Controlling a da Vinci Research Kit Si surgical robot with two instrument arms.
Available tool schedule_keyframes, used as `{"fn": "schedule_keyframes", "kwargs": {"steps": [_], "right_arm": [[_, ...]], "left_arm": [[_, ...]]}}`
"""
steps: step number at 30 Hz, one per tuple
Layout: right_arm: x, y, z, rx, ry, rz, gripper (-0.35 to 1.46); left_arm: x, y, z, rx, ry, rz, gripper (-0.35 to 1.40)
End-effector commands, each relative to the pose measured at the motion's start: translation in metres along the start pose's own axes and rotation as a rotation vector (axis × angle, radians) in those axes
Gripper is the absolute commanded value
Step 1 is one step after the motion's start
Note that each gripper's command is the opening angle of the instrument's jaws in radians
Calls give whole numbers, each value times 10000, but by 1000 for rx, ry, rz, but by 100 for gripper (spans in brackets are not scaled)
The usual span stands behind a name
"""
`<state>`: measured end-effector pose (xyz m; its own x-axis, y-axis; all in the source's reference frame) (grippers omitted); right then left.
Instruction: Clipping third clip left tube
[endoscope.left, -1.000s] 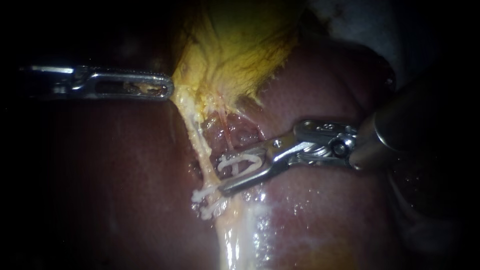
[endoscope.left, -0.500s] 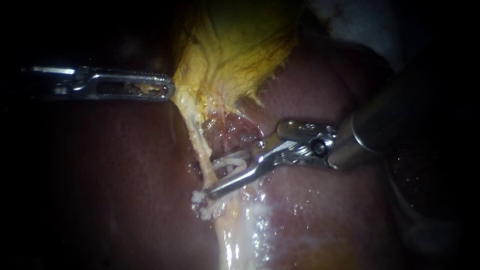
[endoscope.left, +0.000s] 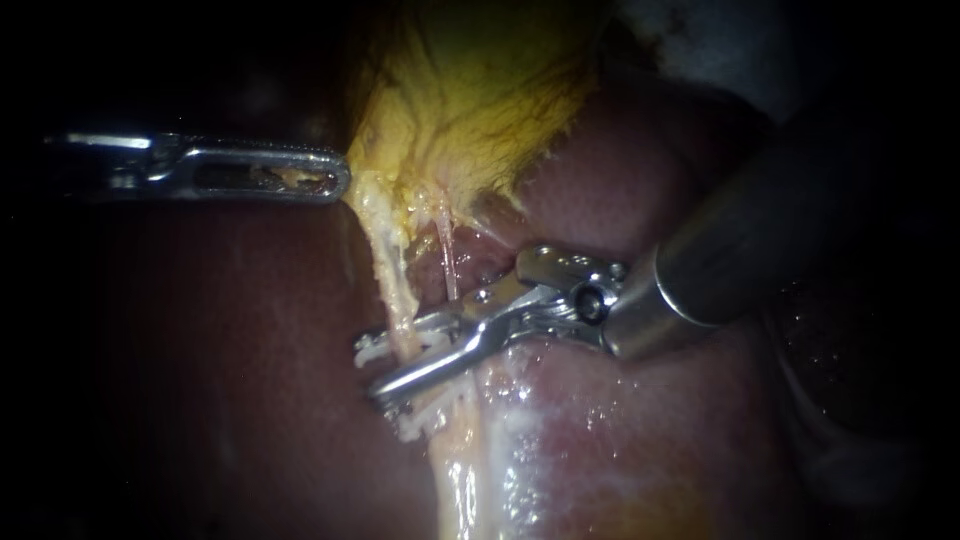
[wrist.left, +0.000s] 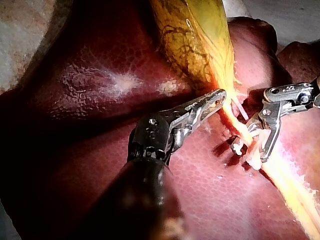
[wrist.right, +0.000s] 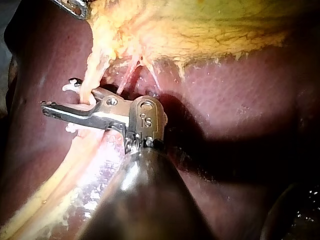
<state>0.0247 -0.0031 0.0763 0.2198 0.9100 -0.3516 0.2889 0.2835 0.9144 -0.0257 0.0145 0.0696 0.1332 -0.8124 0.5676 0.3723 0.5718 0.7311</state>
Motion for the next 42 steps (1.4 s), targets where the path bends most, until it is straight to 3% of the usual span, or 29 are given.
{"fn": "schedule_keyframes", "kwargs": {"steps": [1, 10, 15, 19, 26, 42], "right_arm": [[3, -1, 1, 0, 3, 1, 50], [38, -4, -2, -38, 64, 16, 48], [42, -2, -4, -56, 81, 18, 40], [42, -2, -5, -55, 81, 24, 19], [41, -3, -6, -59, 81, 53, -35], [39, -3, -6, -60, 82, 52, -35]], "left_arm": [[0, 0, 0, 0, 0, 0, -35], [0, 0, 0, 0, 0, 0, -35], [0, 0, 0, 0, 0, 0, -35], [0, 0, 0, 0, 0, 0, -35], [0, 0, 0, 0, 0, 0, -35], [0, 1, 0, 0, 0, 0, -35]]}}
